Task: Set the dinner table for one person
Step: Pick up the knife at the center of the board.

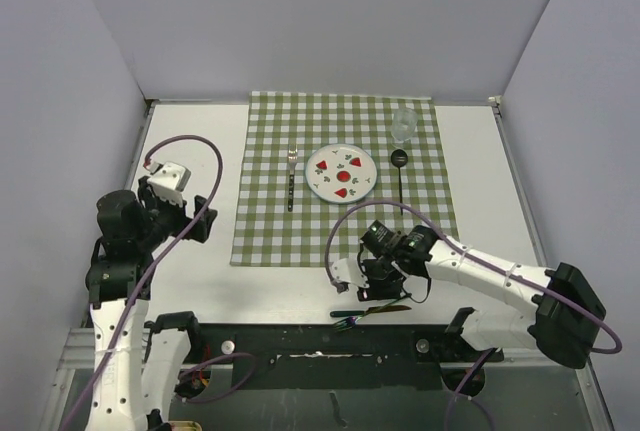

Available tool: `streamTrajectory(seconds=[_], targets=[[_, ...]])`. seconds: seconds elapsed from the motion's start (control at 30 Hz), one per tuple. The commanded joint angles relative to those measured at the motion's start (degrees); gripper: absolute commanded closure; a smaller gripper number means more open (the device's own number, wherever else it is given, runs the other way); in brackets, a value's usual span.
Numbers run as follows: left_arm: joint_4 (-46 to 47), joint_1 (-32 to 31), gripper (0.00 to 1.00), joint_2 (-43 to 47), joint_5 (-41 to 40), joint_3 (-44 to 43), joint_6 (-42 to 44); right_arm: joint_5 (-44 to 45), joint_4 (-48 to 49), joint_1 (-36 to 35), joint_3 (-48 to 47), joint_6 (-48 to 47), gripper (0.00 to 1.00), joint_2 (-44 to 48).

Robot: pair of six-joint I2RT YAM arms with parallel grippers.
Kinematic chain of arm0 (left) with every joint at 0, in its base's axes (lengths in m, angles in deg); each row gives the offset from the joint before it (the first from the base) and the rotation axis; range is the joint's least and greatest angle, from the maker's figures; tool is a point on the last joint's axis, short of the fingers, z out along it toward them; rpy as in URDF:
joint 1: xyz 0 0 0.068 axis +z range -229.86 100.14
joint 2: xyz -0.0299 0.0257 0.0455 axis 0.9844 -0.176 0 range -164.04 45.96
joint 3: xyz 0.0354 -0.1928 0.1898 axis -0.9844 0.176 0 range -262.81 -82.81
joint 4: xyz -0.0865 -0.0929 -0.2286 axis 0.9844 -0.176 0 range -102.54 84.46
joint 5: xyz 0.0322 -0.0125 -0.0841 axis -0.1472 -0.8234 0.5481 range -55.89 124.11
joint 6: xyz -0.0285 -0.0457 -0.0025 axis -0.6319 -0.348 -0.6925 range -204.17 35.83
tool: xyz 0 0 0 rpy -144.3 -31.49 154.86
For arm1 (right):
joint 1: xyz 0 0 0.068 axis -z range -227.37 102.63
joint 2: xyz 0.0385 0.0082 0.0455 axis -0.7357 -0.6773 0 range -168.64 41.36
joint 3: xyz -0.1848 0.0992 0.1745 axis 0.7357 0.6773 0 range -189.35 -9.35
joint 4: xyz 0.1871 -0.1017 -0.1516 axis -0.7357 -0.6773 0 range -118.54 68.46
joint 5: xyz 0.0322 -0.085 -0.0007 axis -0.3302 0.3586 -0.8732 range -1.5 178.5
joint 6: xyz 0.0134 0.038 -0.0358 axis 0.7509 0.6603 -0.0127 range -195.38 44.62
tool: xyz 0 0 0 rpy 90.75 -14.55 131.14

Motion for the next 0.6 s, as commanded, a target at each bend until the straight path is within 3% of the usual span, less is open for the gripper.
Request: streamTrajectory(seconds=[0.0, 0.3, 0.57], targets=[[2.95, 2.92, 0.17, -1.31, -0.03, -0.27, -2.65, -0.06, 4.1, -3.83, -3.1, 1.22, 0.62, -1.23], [4.18, 9.74, 0.17, -4.26, 6.69, -0.34, -5.66, 3.58, 5.88, -11.51, -5.48, 3.73, 0.61, -3.44], [3.67, 10.69, 0.17, -7.52, 5.65, -2.52, -5.72, 5.48, 7.86, -15.68, -6.5, 8.75, 0.6, -4.01]])
